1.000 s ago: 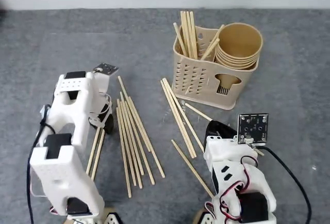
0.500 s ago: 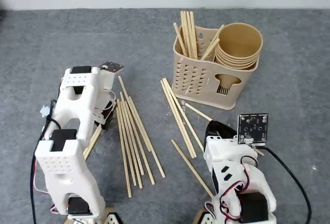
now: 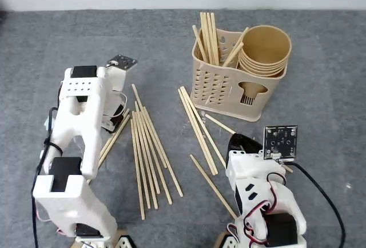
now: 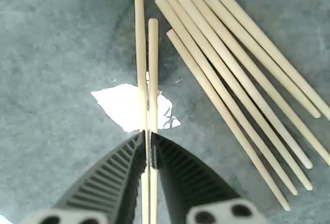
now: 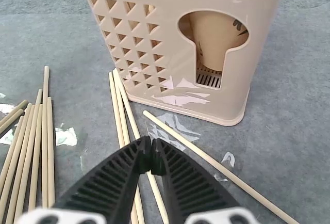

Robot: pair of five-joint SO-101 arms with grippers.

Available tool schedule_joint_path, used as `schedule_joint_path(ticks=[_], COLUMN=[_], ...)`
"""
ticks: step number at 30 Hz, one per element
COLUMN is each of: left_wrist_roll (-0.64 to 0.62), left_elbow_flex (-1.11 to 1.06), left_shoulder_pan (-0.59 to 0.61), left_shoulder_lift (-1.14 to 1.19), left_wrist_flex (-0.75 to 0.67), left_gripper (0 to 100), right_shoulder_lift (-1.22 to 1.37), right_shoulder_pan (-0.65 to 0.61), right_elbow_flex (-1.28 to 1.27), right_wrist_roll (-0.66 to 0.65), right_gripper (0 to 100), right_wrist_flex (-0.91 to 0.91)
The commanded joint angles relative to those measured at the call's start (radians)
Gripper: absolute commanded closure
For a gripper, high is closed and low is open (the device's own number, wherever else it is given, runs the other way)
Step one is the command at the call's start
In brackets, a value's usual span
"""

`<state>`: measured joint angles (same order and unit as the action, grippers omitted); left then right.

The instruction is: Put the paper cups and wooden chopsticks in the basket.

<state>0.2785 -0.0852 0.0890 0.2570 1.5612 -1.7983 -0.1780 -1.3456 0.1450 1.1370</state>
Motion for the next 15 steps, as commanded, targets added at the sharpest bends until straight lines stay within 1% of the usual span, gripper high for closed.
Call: schedule_joint_path(ticks=[1, 3, 5, 7, 10, 15], left_wrist_roll=[0.008, 0.025, 0.055, 0.055, 0.061, 0.054], left_elbow_flex=[0.012, 0.012, 0.012, 0.012, 0.012, 0.012], left_shoulder_pan=[-0.002, -0.002, -0.002, 0.012, 0.026, 0.020], left_shoulder_lift=[-0.040, -0.015, 0.014, 0.040, 0.084, 0.204], left_wrist_flex=[0.008, 0.006, -0.002, -0.041, -0.110, -0.180], left_gripper=[98, 93, 85, 79, 78, 78], right_shoulder_lift=[-0.002, -0.002, -0.002, -0.002, -0.002, -0.002], right_shoulder_pan=[0.010, 0.010, 0.010, 0.010, 0.010, 0.008], right_elbow_flex=[0.012, 0.012, 0.012, 0.012, 0.012, 0.012], right_wrist_roll=[0.008, 0.008, 0.008, 0.008, 0.008, 0.008], right_gripper=[98.7, 98.7, 98.7, 98.7, 98.7, 98.7], right_wrist_flex=[-0.021, -0.019, -0.018, -0.018, -0.018, -0.019])
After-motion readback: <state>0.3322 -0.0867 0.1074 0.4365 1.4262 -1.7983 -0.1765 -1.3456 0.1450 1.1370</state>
